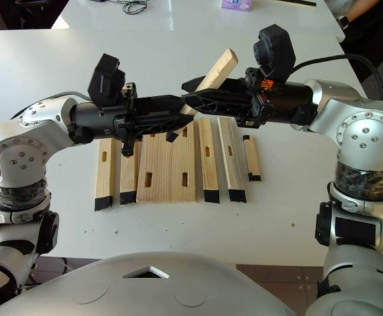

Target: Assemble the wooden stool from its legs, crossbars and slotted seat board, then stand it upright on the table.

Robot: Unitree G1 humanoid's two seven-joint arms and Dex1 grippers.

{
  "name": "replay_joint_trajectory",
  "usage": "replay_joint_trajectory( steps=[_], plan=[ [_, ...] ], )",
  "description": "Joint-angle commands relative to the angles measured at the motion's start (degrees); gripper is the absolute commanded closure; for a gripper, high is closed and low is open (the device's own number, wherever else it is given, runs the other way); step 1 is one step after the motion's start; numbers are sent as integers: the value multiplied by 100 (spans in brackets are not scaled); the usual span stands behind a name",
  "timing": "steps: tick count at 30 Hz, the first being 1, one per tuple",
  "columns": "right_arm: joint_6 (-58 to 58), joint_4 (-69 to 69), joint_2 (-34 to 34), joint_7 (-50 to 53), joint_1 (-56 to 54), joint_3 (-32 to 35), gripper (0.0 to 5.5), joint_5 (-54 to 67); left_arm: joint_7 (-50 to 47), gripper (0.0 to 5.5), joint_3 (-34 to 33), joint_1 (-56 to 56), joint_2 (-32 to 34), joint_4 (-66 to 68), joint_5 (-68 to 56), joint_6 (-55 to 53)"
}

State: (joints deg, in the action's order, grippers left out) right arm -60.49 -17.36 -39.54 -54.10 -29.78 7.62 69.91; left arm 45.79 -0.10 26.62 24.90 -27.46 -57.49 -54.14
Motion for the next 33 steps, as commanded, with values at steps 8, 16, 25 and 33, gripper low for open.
replay_joint_trajectory(
  steps=[8, 16, 25, 33],
  plan=[
    [138, -307, -451, -469, 337, -249, 418, -386, -212, 419, -115, 273, 192, 189, 161, 179],
    [367, -256, -343, -240, 178, -216, 419, -557, -45, 339, 531, -90, 607, 270, 1137, 604],
    [2303, -26, -1189, -988, 848, -704, 419, -3012, 507, 185, 1392, -1285, 1574, 1416, 3809, 3306],
    [4774, 709, -1350, -1734, 1807, -885, 419, -4658, 415, 162, 1174, -1601, 1417, 1394, 3960, 3525]
  ],
)
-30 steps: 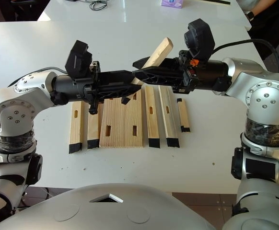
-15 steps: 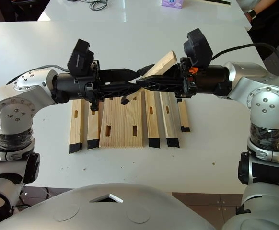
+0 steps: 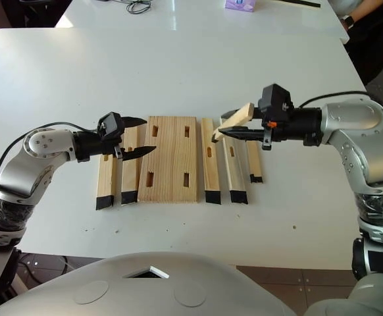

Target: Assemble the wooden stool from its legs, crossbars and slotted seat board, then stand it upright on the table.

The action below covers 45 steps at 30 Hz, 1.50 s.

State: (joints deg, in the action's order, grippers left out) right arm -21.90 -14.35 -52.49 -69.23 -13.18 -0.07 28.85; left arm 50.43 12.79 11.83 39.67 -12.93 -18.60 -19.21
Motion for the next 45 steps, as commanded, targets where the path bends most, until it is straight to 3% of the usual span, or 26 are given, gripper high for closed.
replay_joint_trajectory(
  steps=[1, 16, 33, 45],
  plan=[
    [1158, 586, -13, -245, 127, -143, 419, -705, -72, 162, -135, -142, -82, -73, 79, 33],
    [2140, 1088, 66, -398, 833, -160, 419, -1165, -107, 162, -237, -228, -223, -296, 85, -125],
    [2533, 1565, 337, -150, 316, -186, 419, -1314, -89, 162, -235, -266, -309, -387, 68, -220],
    [2941, 1727, 361, -155, 898, -252, 419, -1487, 18, 162, -264, -220, -362, -455, 3, -328]
  ],
)
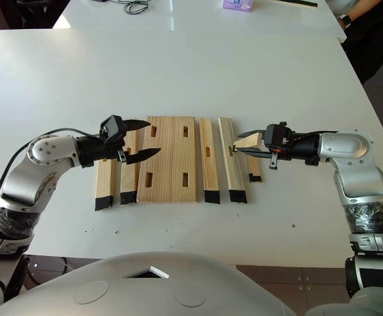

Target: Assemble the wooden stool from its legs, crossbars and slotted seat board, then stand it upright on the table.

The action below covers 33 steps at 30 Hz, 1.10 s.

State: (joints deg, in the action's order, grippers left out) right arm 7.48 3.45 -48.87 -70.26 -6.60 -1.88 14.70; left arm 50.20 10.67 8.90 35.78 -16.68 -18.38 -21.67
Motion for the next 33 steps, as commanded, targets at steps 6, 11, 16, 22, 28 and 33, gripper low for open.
replay_joint_trajectory(
  steps=[6, 11, 16, 22, 28, 33],
  plan=[
    [8, -131, -77, -101, 228, -88, 419, -23, 6, 162, -58, 77, -2, -98, -20, -115],
    [-10, -161, -108, -137, 122, -114, 419, -2, -31, 162, -62, 40, -20, -121, -6, -125],
    [111, -32, -135, -175, 19, -126, 419, -86, -51, 162, -63, 31, -44, -146, -10, -143],
    [113, 1, -107, -168, -57, -112, 419, -92, -62, 162, -50, 6, -71, -188, -8, -166],
    [124, 9, -77, -163, -161, -137, 419, -106, -68, 162, -53, 15, -85, -177, -4, -173],
    [116, 21, -54, -168, -241, -157, 419, -104, -74, 162, -46, 21, -102, -185, -1, -183]
  ],
)
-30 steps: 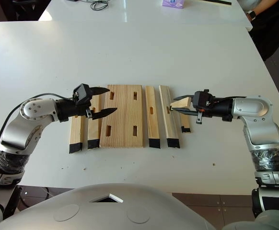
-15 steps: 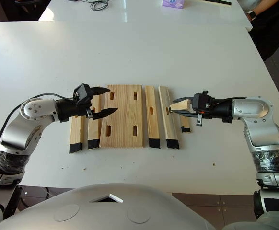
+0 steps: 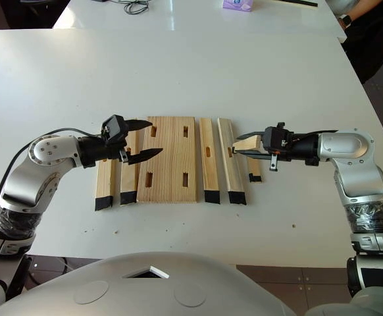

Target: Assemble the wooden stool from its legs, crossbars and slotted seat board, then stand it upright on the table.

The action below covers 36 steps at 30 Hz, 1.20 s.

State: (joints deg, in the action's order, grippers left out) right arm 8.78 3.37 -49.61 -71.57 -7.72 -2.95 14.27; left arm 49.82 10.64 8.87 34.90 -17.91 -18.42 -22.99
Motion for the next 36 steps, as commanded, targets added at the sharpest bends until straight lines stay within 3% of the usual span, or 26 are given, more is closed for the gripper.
replay_joint_trajectory(
  steps=[1, 36],
  plan=[
    [-14, 32, 25, -38, -138, -52, 419, -60, -37, 162, -44, 23, -16, -63, 4, -52],
    [-531, -486, -274, -480, 443, -78, 419, 215, -63, 162, -52, 1, -67, -197, -16, -203]
  ],
)
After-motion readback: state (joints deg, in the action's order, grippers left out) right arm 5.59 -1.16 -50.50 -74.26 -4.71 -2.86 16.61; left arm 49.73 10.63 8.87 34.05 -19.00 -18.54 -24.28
